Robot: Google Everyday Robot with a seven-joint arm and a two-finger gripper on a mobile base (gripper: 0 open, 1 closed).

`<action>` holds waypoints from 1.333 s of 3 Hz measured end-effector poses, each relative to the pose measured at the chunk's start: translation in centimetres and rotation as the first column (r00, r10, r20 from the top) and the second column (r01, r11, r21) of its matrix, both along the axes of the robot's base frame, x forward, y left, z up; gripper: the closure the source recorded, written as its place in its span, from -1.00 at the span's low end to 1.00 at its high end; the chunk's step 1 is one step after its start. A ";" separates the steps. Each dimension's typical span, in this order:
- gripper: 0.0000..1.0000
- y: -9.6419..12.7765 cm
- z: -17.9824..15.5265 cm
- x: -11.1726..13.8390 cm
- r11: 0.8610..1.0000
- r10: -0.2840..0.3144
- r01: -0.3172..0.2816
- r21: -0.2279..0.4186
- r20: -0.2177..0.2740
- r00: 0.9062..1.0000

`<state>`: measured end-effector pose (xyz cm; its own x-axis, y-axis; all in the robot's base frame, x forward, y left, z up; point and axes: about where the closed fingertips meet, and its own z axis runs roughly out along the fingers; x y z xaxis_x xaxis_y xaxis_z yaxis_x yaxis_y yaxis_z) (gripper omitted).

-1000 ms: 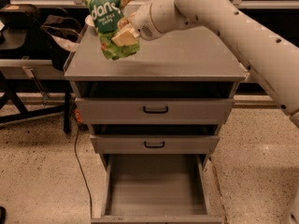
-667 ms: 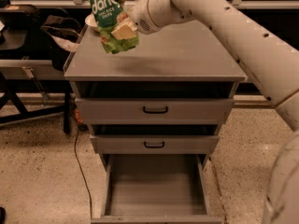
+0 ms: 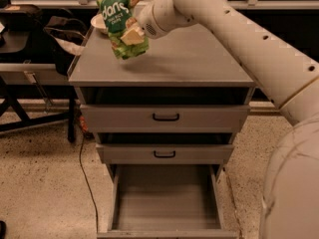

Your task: Pick green rice chip bag from bottom drawer and place on counter

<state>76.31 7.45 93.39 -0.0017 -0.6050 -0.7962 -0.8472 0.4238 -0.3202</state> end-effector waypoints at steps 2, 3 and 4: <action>0.62 -0.6 -2.0 0.8 0.999 -0.028 0.027 -0.035 -0.021 0.999; 0.15 -0.6 -2.0 0.8 0.999 -0.028 0.027 -0.036 -0.021 0.999; -0.47 -0.6 -2.0 0.8 0.999 -0.028 0.027 -0.036 -0.021 0.999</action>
Offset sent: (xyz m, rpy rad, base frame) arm 0.0075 -0.0051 -0.0181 -0.0314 0.0194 -0.0241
